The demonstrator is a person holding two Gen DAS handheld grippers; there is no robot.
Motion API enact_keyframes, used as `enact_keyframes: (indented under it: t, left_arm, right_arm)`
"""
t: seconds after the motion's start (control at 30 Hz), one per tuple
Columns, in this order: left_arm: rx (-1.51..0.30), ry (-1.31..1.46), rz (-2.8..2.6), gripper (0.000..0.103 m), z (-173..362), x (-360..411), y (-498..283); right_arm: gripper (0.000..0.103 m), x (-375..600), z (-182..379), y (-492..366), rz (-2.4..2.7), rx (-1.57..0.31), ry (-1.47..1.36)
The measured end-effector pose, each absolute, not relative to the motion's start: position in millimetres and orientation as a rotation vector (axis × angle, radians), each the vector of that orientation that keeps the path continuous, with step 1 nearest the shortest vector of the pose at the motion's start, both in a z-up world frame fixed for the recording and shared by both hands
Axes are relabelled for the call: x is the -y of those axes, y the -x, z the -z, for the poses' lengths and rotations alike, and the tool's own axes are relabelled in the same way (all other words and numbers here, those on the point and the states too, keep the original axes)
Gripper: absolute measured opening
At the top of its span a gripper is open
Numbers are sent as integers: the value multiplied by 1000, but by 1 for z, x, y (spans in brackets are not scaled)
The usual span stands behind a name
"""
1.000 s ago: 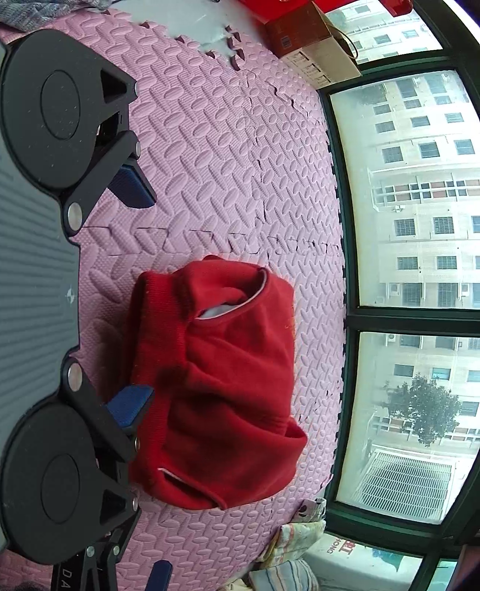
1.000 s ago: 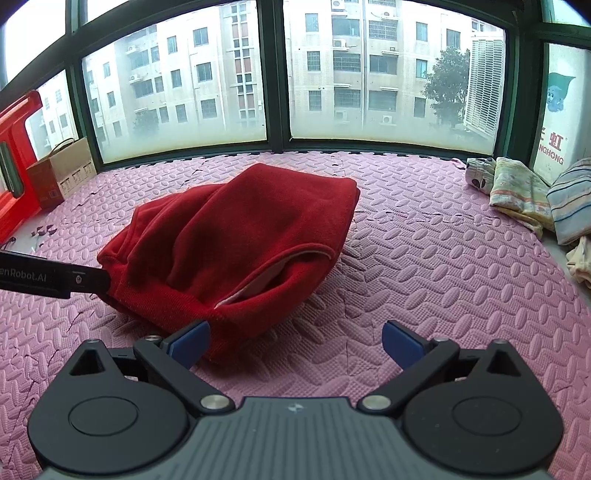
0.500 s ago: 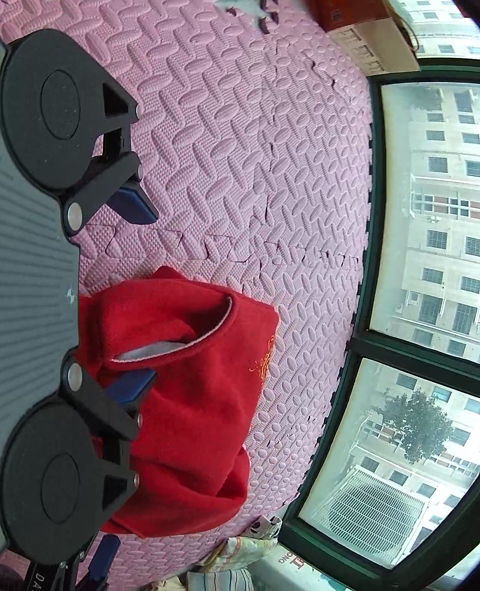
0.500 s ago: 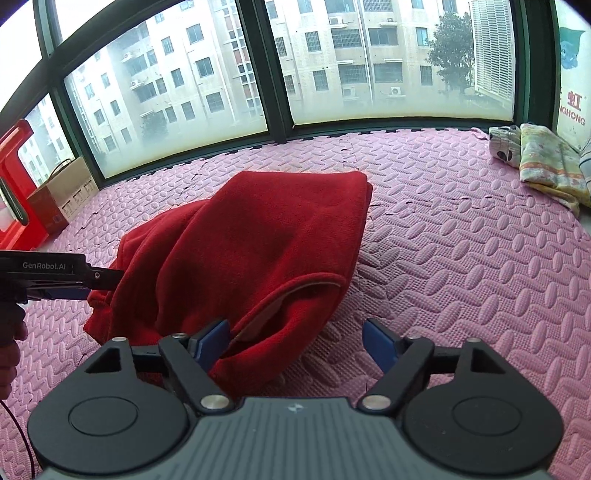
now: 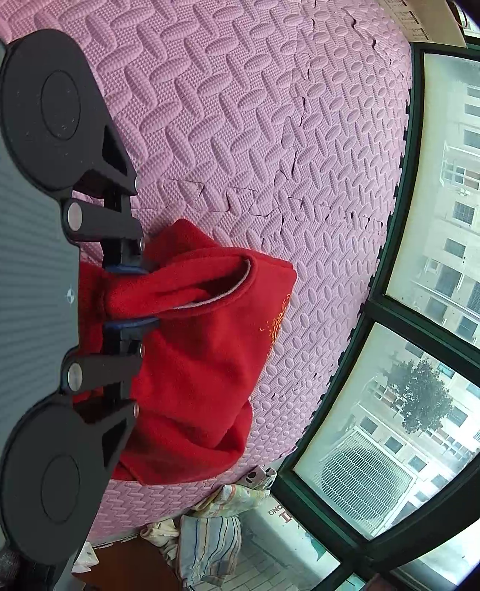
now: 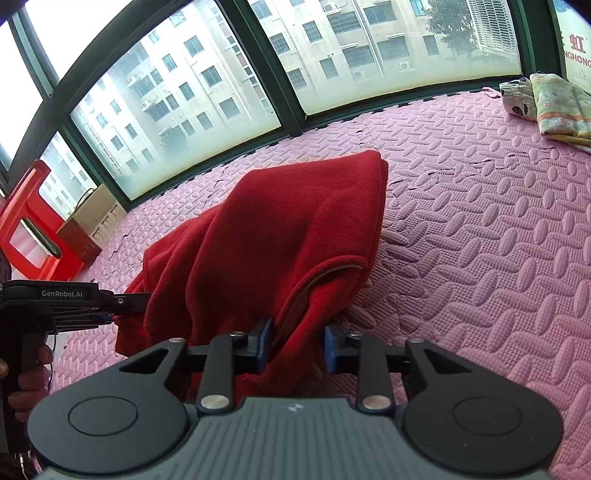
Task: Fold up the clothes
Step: 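Lift and shake out the red garment with both grippers, spreading it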
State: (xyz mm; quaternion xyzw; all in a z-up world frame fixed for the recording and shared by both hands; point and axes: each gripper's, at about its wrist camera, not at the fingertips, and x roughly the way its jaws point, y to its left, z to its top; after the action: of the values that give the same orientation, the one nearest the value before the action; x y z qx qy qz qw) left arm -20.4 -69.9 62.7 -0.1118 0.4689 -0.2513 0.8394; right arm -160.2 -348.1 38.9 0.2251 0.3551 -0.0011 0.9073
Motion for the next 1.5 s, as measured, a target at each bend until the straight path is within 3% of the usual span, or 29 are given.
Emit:
enact_keyframes:
  t: [0.13, 0.5, 0.93, 1.13, 1.37, 1.5]
  left_arm:
    - [-970, 247, 563, 19, -79, 63, 35]
    - [-944, 212, 697, 18, -124, 30, 108]
    - [-1214, 105, 799, 20, -79, -5, 192]
    - [-1261, 65, 827, 28, -72, -18, 199]
    - [-1204, 43, 878, 54, -98, -22, 190]
    - [-1163, 54, 908, 56, -111, -24, 184]
  right_arm:
    - [13, 347, -55, 172, -11, -698, -462]
    - [11, 329, -111, 239, -185, -635, -406]
    - [15, 282, -103, 321, -351, -852, -265]
    - [24, 289, -108, 335, -356, -914, -238]
    - [32, 320, -123, 304, -270, -854, -231]
    - [32, 340, -126, 274, -203, -811, -227]
